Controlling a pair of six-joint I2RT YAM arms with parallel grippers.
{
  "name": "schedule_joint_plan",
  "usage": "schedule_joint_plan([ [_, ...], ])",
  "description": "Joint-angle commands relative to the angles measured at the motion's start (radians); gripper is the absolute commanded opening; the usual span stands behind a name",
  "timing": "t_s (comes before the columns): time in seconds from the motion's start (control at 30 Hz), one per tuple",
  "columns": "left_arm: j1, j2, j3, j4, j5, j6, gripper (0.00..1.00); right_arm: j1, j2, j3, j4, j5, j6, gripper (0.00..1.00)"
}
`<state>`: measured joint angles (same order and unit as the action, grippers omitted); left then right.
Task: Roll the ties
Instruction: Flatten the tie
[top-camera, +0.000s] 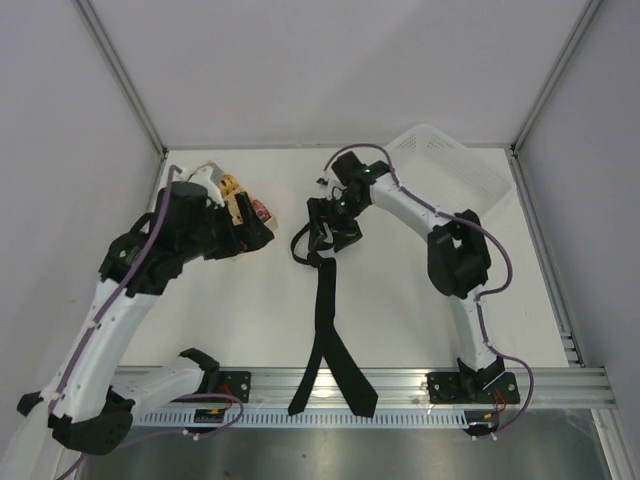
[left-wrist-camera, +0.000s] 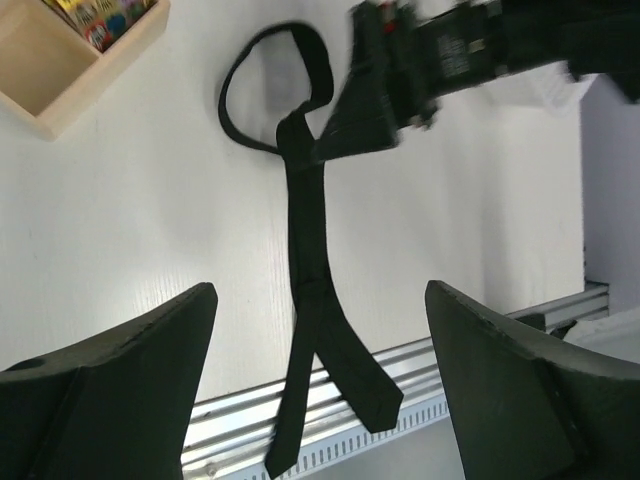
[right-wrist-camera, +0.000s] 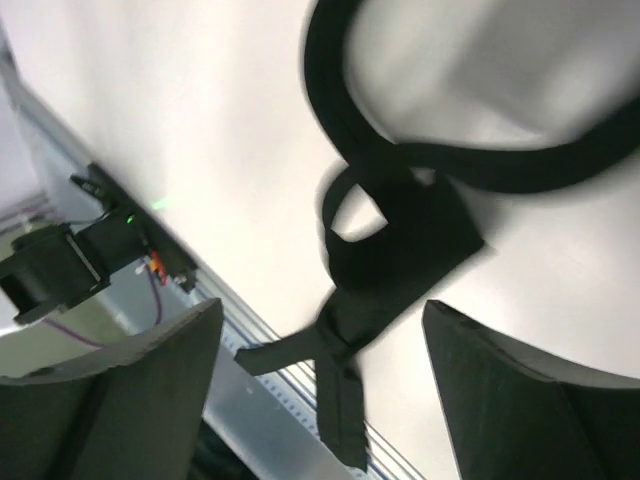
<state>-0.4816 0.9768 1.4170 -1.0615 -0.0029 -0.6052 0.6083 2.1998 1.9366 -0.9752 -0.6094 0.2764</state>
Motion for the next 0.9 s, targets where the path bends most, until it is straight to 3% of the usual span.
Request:
schedule_joint_plan([
  [0.0,0.006,0.083,-0.059,0.079,0.073,0.002,0.92,-0.088,-0.199,-0.062,-0.002,0.161,-0.013,0.92],
  [0.2,0.005,0.278,-0.079,0.194,0.069,-0.016,0.87,-0.165,-0.385,-0.250,-0.034,0.264,-0.042,0.93],
  [0.33,0.003,0.407,-0.043,0.288,0.017,0.016,0.81,-0.107,-0.616,-0.492,0.074,0.335,0.026,0.82],
  [0.37,0.003,0.427,-0.041,0.310,0.005,0.022,0.81,-0.088,-0.661,-0.554,0.181,0.344,0.047,0.75],
  [0.4,0.003,0.465,-0.032,0.334,0.004,0.019,0.79,-0.026,-0.711,-0.684,0.244,0.362,0.108,0.71],
  [0.5,0.003,0.491,-0.010,0.342,-0.037,0.009,0.69,0.117,-0.824,-0.857,0.450,0.359,0.199,0.64],
  [0.6,0.003,0.471,-0.023,0.333,-0.048,-0.014,0.64,0.249,-0.833,-0.933,0.552,0.393,0.308,0.62],
  [0.63,0.003,0.464,-0.027,0.330,-0.054,-0.021,0.64,0.274,-0.818,-0.950,0.562,0.408,0.345,0.62],
  [0.77,0.003,0.395,-0.055,0.304,-0.052,-0.036,0.64,0.390,-0.709,-0.915,0.541,0.549,0.395,0.80],
  [0.87,0.003,0.334,-0.082,0.279,-0.052,-0.047,0.65,0.444,-0.611,-0.869,0.523,0.655,0.418,0.85],
])
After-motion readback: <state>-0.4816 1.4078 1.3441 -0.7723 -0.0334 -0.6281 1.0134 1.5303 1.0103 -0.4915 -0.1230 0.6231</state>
